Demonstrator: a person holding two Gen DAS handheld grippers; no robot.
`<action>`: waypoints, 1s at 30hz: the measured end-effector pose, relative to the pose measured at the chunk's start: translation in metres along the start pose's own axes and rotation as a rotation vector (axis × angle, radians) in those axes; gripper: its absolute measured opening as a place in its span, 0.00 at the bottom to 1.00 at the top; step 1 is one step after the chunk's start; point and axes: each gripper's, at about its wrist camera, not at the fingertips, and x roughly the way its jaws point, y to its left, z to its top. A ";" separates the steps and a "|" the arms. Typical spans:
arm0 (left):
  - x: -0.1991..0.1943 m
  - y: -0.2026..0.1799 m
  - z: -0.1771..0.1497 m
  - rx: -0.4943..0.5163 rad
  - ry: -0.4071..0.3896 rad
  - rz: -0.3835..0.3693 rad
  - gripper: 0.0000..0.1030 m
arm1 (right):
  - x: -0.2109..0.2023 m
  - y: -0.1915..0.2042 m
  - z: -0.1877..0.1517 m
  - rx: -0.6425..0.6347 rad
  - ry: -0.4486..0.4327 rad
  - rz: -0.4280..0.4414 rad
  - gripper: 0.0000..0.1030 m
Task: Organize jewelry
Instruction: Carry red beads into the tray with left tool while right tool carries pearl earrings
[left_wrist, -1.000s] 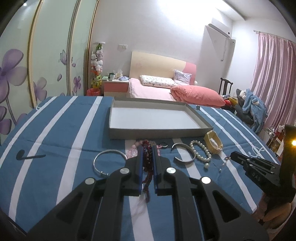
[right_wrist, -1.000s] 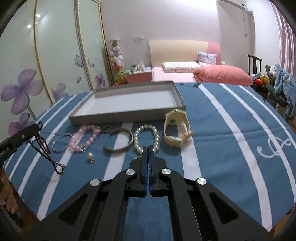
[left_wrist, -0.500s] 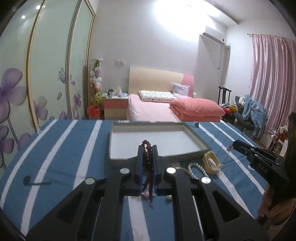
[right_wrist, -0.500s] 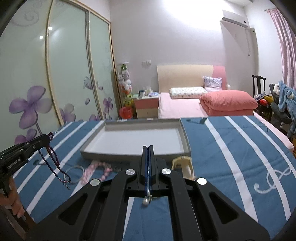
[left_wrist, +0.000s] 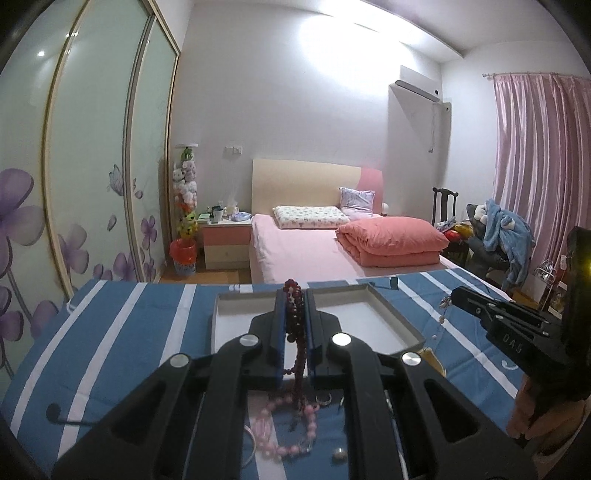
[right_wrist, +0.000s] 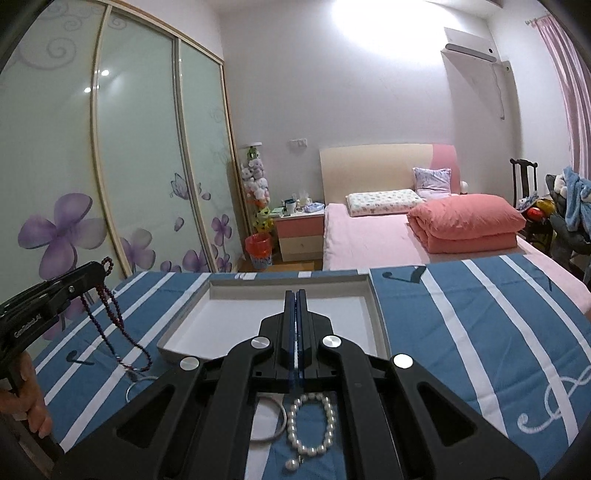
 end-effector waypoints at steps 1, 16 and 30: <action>0.002 0.000 0.001 0.000 -0.002 -0.001 0.10 | 0.002 0.000 0.001 0.000 -0.002 0.000 0.01; 0.077 0.004 0.009 0.015 0.027 0.012 0.10 | 0.067 -0.013 0.012 0.035 0.039 -0.001 0.02; 0.146 0.026 -0.013 -0.012 0.116 0.035 0.10 | 0.125 -0.009 -0.007 0.032 0.167 -0.007 0.02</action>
